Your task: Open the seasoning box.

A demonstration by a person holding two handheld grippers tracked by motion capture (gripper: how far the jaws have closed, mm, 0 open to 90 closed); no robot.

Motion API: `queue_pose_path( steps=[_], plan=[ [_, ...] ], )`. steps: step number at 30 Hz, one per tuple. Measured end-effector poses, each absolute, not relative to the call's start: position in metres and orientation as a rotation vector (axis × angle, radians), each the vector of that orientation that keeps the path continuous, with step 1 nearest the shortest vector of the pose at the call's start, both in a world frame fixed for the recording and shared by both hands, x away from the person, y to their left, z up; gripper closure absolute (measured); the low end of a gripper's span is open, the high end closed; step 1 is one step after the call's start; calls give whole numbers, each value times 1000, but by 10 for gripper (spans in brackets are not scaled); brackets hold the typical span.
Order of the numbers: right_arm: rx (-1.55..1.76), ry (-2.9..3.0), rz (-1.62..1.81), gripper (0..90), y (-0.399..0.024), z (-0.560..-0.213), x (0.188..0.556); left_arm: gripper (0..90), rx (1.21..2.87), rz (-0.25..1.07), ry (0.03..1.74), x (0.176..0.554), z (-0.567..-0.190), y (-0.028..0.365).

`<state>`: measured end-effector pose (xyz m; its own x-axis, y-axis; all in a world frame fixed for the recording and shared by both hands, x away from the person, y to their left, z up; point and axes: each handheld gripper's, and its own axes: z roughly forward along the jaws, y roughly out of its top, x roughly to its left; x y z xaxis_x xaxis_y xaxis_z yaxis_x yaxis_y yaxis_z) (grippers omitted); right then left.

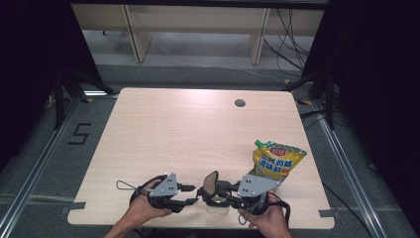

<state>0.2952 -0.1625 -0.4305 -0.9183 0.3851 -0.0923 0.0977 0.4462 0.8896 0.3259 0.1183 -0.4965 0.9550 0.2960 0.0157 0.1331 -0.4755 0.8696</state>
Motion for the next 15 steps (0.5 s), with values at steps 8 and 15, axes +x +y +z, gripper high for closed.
queue_pose_path(
  steps=[8,15],
  plan=[
    [418,2418,1471,837,-151,-429,297,722,2045,176,269,329,-501,114],
    [383,2438,1474,839,-138,-426,301,728,2036,185,269,328,-502,114]
  ],
)
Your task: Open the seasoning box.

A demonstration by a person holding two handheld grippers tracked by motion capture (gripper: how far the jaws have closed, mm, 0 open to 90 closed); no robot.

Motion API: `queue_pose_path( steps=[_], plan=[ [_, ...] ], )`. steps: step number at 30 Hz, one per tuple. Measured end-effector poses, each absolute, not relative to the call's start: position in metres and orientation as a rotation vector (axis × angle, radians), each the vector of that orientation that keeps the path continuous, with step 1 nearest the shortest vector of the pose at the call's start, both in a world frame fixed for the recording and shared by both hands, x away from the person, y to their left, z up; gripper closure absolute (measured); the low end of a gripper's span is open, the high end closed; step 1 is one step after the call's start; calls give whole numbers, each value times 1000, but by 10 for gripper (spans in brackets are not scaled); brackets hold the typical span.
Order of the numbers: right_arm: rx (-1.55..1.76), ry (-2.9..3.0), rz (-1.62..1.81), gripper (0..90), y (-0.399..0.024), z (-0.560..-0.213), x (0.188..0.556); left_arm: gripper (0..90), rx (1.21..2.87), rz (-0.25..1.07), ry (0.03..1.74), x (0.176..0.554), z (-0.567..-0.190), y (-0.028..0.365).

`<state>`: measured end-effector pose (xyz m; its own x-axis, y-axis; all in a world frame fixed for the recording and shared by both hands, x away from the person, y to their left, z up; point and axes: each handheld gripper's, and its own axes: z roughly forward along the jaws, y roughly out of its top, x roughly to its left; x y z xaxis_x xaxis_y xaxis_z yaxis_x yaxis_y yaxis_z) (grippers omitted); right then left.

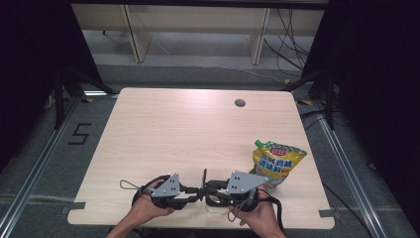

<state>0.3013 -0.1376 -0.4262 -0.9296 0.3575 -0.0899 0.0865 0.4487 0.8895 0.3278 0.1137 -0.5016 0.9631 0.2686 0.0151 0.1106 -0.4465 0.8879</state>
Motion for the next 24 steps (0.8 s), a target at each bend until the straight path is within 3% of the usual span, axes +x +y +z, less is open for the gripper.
queue_pose_path(
  steps=[18,24],
  plan=[
    [399,2458,1499,801,-127,-429,311,720,2045,195,283,325,-501,115],
    [443,2430,1516,730,-149,-431,310,563,2063,174,315,323,-500,120]
  ],
)
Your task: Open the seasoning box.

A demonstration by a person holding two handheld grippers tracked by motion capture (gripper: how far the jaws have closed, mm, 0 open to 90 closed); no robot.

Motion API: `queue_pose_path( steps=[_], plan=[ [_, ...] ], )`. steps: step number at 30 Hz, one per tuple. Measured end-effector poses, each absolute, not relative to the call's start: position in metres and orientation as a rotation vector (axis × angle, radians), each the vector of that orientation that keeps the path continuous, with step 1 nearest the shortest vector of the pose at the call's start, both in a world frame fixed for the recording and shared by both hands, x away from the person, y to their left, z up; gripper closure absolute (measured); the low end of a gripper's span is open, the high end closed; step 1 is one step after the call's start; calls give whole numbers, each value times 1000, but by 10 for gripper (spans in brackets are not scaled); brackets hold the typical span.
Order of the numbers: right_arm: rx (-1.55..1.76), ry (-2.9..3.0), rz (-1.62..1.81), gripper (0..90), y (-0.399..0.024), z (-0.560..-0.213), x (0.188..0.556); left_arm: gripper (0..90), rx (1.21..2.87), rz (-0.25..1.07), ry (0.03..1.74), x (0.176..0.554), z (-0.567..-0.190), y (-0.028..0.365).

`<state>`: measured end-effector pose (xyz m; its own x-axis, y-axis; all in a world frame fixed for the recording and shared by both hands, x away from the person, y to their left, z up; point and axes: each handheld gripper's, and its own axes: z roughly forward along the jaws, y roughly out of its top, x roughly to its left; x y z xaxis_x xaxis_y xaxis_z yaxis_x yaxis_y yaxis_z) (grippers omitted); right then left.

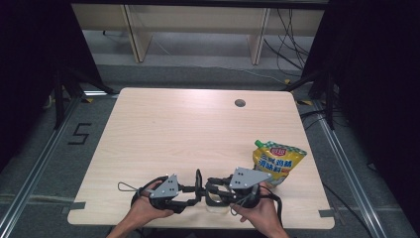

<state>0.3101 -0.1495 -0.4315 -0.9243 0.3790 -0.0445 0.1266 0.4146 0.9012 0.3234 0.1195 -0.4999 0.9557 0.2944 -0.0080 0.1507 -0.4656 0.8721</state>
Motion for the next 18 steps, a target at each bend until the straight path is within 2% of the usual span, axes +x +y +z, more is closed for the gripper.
queue_pose_path(
  steps=[5,11,12,18],
  plan=[
    [478,2375,1549,649,-175,-435,305,440,2078,167,361,315,-499,124],
    [562,2355,1538,560,-200,-440,300,360,2079,216,432,308,-497,134],
    [557,2344,1534,526,-210,-443,300,343,2073,223,486,304,-497,136],
    [691,2321,1504,464,-237,-449,294,323,2091,249,574,295,-495,141]
  ],
)
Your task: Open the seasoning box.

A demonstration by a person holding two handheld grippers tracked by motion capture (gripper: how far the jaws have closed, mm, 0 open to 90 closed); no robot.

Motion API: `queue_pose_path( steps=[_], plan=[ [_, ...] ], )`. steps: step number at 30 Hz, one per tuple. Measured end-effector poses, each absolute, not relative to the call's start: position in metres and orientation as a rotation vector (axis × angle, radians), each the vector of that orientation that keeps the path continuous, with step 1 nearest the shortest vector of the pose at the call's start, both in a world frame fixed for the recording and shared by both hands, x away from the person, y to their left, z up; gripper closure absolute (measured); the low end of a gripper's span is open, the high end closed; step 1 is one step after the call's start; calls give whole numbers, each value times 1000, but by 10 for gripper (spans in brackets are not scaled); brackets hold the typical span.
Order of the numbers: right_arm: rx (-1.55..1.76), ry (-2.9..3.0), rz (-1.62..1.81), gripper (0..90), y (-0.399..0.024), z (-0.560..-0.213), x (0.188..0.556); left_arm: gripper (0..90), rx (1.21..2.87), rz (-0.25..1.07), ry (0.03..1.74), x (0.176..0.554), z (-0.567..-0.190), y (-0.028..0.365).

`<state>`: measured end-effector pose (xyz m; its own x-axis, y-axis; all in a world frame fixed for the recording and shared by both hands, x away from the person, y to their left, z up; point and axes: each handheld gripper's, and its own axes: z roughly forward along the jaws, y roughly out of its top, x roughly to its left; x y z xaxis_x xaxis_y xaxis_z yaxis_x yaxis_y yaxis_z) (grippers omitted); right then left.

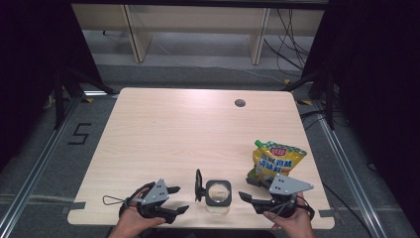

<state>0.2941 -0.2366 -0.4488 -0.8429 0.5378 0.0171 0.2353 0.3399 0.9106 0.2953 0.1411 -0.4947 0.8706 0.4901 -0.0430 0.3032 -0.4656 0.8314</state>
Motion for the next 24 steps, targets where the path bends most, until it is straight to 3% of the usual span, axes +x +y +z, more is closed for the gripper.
queue_pose_path(
  steps=[8,24],
  plan=[
    [844,2248,1454,430,-276,-451,283,251,2097,250,581,286,-494,142],
    [1013,2077,1421,322,-331,-462,282,238,2085,211,594,279,-493,139]
  ],
)
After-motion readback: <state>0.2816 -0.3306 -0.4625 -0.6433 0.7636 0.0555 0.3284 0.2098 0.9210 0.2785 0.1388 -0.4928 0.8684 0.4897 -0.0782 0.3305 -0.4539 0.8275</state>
